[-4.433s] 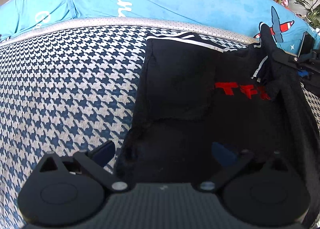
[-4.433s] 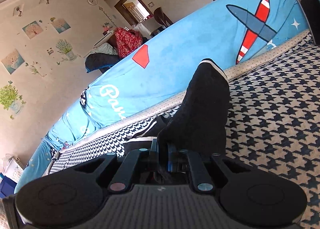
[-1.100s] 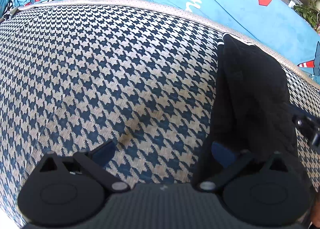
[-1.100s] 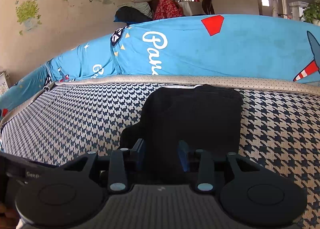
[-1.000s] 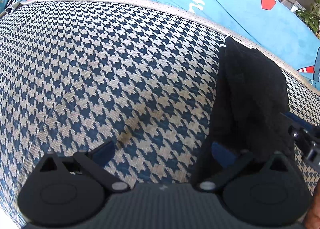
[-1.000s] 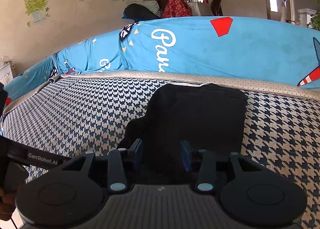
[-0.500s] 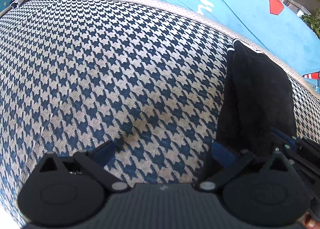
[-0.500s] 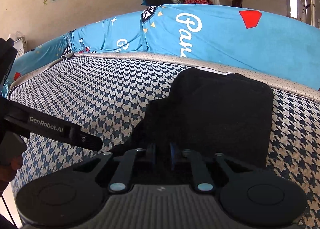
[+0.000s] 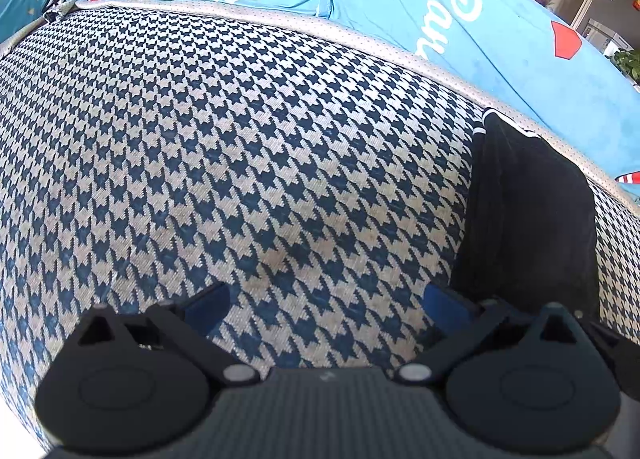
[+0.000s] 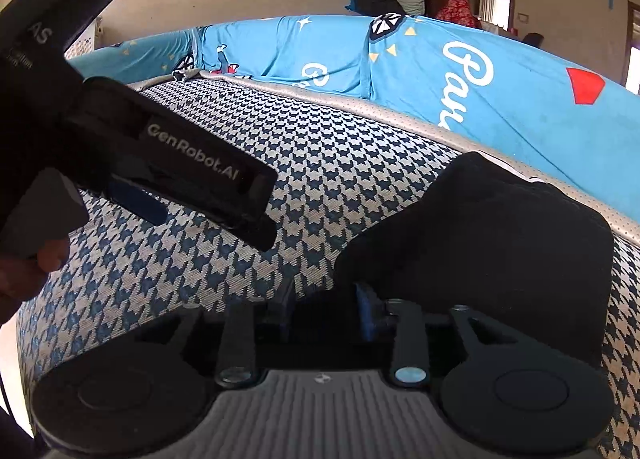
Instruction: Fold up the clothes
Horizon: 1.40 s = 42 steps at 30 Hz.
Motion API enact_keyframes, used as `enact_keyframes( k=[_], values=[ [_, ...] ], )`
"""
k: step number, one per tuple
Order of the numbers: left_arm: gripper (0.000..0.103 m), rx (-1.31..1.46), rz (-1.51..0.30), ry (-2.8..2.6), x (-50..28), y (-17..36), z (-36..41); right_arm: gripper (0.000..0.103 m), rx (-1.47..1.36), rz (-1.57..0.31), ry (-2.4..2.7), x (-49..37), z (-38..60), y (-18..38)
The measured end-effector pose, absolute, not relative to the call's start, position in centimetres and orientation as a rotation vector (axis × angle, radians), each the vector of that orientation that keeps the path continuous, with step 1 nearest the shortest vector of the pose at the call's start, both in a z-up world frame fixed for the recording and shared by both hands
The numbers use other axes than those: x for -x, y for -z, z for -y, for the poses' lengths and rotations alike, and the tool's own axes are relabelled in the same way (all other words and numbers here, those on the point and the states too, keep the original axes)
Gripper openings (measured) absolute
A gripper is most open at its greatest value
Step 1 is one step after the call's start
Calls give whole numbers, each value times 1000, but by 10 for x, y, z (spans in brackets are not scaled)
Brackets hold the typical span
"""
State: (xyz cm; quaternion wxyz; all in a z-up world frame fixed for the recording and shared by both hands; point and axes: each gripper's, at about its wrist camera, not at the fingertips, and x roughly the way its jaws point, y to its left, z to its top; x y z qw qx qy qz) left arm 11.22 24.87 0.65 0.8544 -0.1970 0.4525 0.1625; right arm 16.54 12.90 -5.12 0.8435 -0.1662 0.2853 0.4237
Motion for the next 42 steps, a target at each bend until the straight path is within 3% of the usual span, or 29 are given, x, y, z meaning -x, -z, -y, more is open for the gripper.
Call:
enact_keyframes(
  k=[23,42],
  values=[
    [103,290,-949,-278,-77,-9,-204,47,242,-673,-827,-80,-34,1],
    [103,201,-969,-262,-6,7,-148,47,147,-694,-638,-57,37,-17]
  ],
)
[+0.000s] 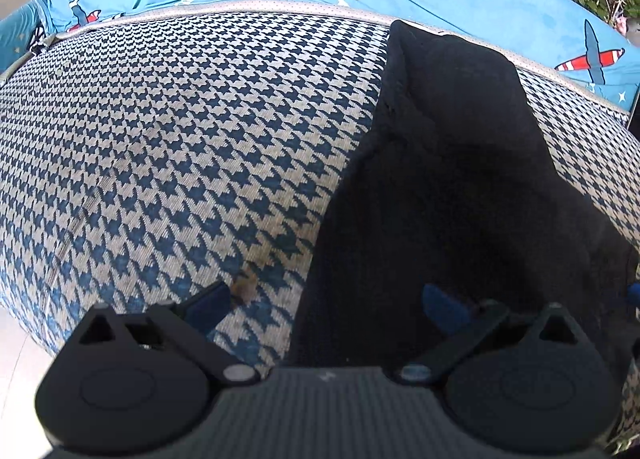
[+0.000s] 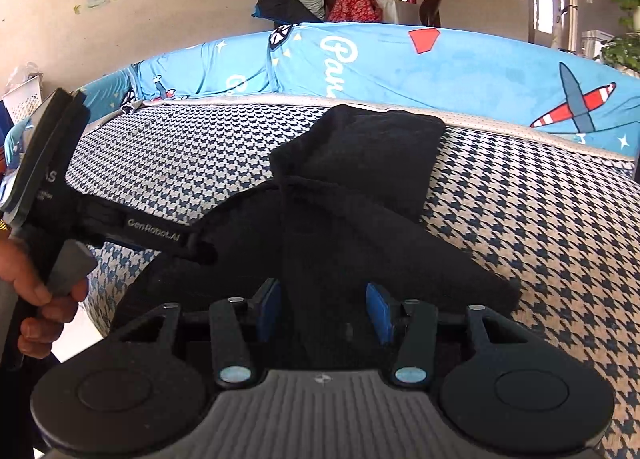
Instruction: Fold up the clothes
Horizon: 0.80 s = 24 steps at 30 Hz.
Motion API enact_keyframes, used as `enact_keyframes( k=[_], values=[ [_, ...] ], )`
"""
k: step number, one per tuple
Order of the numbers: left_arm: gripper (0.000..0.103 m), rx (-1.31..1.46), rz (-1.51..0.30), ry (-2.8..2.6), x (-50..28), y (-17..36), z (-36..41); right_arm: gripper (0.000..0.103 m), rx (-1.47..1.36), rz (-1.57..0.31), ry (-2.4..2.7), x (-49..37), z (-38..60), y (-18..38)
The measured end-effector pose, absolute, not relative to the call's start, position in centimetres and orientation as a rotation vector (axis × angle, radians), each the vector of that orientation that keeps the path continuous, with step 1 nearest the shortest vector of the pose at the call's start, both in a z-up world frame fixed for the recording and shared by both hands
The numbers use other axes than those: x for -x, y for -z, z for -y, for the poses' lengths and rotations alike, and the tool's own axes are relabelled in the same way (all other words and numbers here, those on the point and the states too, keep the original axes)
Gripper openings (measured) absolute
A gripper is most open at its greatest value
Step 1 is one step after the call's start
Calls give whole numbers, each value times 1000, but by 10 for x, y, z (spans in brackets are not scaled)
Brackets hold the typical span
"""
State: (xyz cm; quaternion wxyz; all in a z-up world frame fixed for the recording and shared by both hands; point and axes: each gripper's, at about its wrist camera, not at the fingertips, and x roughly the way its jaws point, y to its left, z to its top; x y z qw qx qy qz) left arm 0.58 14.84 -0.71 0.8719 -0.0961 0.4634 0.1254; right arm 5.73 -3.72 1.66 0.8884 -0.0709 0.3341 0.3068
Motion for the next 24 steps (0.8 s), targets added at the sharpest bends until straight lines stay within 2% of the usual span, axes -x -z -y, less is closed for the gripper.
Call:
enact_keyframes(
  k=[13,24],
  values=[
    [103,200,-932,-294,36,13,-135,48,11,-721,-345,-83,110,-18],
    [103,306,-911,-325,64,20,-147,48,-23,-676,-345,-106,108,0]
  ],
)
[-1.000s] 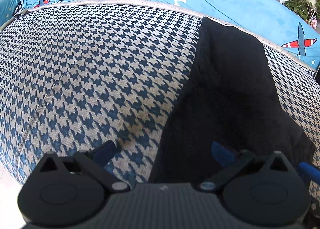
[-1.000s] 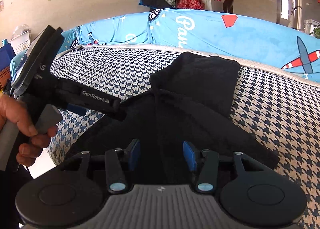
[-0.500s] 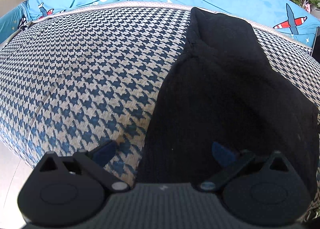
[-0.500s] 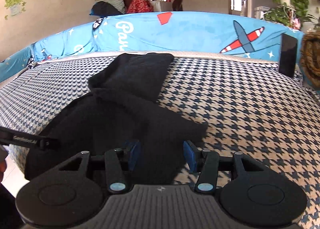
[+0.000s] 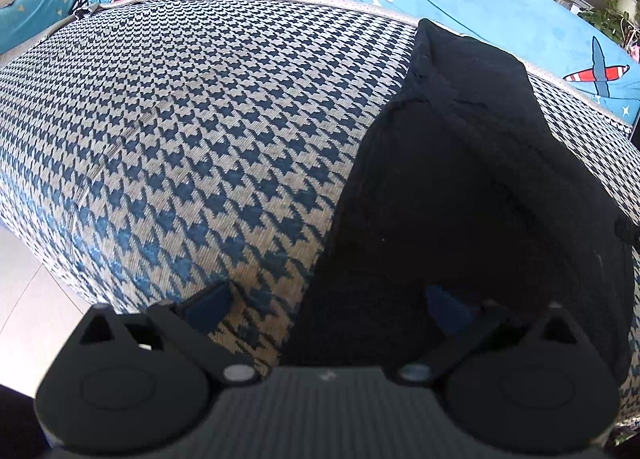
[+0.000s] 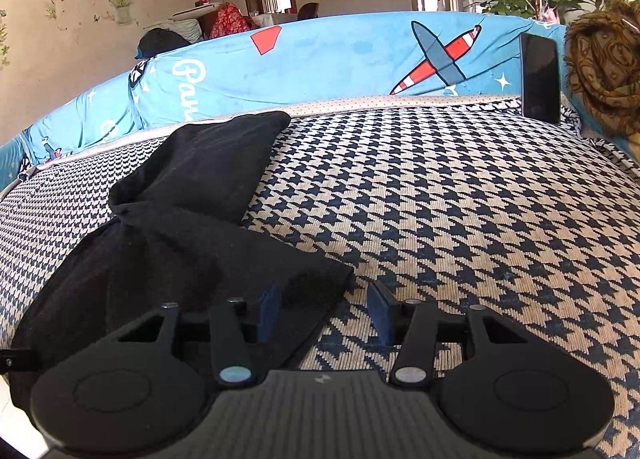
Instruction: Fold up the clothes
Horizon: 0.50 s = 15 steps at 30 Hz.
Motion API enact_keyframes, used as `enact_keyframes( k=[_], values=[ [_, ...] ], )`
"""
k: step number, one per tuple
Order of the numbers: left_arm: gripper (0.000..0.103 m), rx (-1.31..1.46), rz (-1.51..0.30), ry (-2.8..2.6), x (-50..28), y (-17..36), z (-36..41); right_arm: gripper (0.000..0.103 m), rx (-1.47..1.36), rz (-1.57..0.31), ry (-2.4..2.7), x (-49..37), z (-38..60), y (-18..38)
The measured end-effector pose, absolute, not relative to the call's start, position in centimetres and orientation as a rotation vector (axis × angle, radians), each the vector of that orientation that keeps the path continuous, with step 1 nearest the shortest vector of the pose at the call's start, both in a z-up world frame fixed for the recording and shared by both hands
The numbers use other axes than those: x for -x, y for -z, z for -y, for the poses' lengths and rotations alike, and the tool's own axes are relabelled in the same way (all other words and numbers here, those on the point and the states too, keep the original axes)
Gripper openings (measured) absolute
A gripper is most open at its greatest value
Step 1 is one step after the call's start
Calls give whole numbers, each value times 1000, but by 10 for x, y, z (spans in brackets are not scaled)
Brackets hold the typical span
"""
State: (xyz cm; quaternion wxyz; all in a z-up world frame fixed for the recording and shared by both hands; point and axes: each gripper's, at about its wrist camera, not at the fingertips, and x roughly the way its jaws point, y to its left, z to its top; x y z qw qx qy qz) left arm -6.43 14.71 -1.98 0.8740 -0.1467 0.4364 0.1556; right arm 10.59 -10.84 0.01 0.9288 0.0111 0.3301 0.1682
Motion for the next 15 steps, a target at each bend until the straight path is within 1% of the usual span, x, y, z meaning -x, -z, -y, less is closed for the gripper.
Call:
enact_keyframes(
  k=[3,6,8,9,11,12,14,15],
  values=[
    [103,300,-905,-326,67,20,-146,48,-6,-662,-347,-108,103,3],
    [103,296,-898,-331,66,20,-144,43,18,-649,-346,-109,97,5],
    [103,292,-893,-335,66,21,-143,31,19,-647,-357,-109,95,5],
    [103,291,-889,-337,66,21,-142,29,19,-647,-363,-109,95,5],
    [103,292,-882,-340,68,22,-142,20,10,-649,-377,-110,94,6],
    [103,293,-878,-341,69,22,-142,18,7,-650,-383,-110,94,6],
    [103,295,-872,-342,70,23,-142,11,6,-651,-392,-110,92,5],
    [103,296,-870,-341,71,23,-142,11,-1,-651,-394,-109,92,4]
  ],
)
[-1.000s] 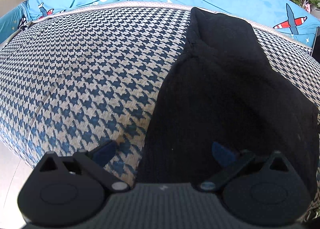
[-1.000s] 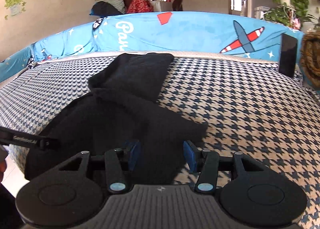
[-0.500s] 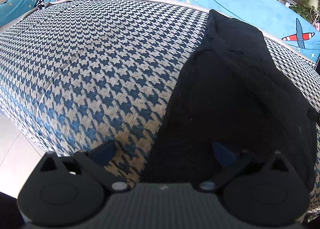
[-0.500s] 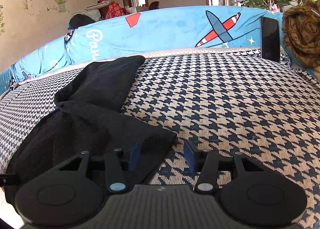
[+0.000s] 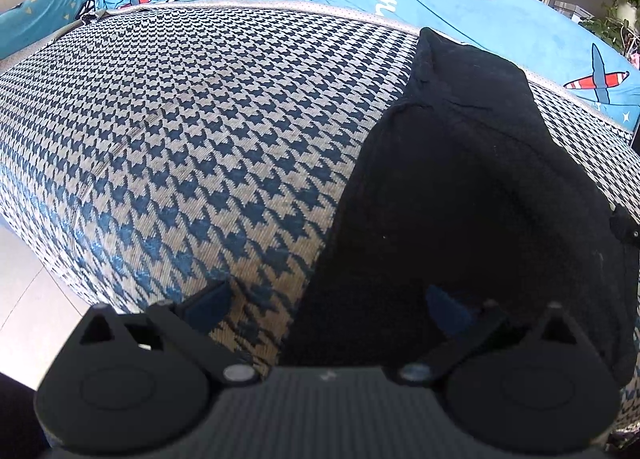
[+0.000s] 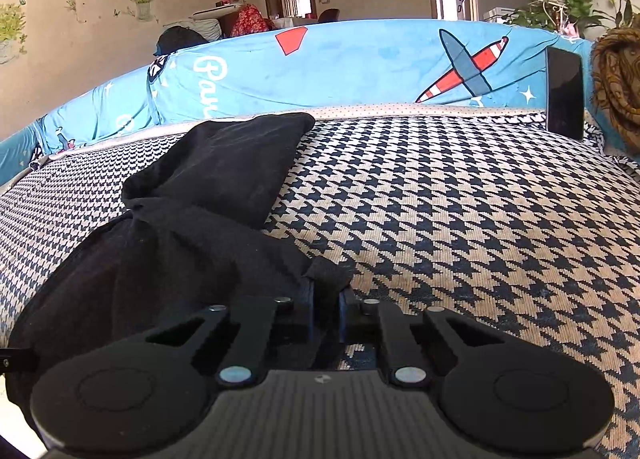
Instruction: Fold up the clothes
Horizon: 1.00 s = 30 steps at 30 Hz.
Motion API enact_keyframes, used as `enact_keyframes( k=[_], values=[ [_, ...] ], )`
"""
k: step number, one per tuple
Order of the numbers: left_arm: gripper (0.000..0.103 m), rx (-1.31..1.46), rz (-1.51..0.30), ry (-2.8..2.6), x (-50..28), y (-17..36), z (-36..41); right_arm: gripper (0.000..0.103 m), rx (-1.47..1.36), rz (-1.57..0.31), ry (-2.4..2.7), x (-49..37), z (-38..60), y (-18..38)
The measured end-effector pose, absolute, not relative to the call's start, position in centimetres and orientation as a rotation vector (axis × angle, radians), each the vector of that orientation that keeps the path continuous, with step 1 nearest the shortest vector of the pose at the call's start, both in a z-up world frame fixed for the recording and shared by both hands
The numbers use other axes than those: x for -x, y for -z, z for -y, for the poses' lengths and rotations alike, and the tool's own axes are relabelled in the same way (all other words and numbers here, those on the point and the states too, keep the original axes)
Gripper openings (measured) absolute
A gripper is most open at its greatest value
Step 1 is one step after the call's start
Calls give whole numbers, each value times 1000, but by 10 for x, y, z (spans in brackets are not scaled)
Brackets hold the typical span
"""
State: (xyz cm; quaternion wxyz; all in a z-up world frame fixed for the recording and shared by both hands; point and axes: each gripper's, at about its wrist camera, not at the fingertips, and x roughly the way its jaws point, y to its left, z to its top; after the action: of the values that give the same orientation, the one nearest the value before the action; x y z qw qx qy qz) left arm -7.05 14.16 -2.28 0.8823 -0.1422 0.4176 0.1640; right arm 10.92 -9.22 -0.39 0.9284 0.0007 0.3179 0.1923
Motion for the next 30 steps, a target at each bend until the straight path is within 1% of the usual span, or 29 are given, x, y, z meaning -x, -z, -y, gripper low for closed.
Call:
enact_keyframes(
  k=[9,19,30],
  values=[
    [103,314,-861,-346,74,23,-142,9,-90,-608,-459,-92,91,-21],
    [103,351,-860,-361,77,19,-148,10,-132,-620,-706,-59,54,-40],
    [103,421,-711,-485,100,-10,-183,10,-67,-634,-879,-21,-7,-51]
  ],
)
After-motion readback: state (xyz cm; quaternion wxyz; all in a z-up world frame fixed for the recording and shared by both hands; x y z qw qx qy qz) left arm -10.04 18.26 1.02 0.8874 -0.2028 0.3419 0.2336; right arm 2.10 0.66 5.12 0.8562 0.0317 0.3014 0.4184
